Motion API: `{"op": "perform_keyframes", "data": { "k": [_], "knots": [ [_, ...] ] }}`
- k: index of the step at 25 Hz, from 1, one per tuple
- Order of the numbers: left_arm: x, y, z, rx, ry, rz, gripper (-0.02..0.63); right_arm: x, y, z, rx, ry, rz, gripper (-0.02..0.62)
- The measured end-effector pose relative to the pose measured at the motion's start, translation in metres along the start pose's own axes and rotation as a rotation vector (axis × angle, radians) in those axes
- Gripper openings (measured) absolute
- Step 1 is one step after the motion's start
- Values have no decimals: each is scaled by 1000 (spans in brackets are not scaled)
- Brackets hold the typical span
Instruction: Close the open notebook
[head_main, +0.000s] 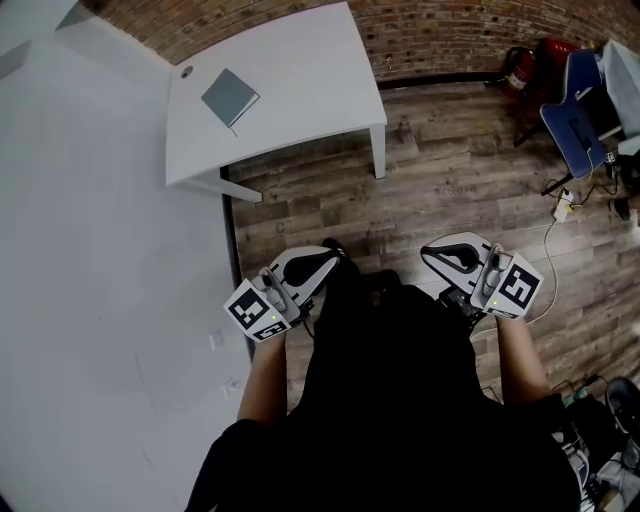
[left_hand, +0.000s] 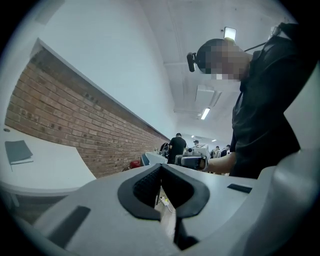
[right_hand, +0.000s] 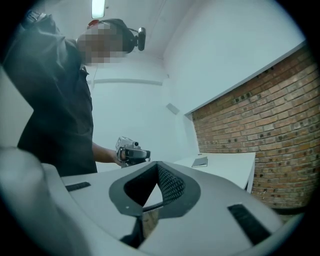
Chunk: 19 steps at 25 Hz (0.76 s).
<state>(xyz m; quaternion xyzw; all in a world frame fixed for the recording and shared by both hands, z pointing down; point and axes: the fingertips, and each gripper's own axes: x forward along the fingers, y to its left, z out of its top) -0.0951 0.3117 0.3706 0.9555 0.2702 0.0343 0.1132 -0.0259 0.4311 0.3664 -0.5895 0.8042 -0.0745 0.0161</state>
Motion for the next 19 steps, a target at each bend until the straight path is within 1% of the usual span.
{"op": "perform_keyframes", "data": {
  "k": [6,10,15,19],
  "knots": [
    [-4,-3,6,-2,-16,13,17,-6,-2,11,-31,-20,-11,5],
    [-4,-5,6,-16,-45,32,17,-8,-5,16,-46,-21,-5,5],
    [-2,-9,-4,-28,-39,31,17,-6,-5,14,-64,-15,21,5],
    [5,-9,-12,-61,-54,28,17,-9,-9,11,-60,-18,19,5]
  ]
}}
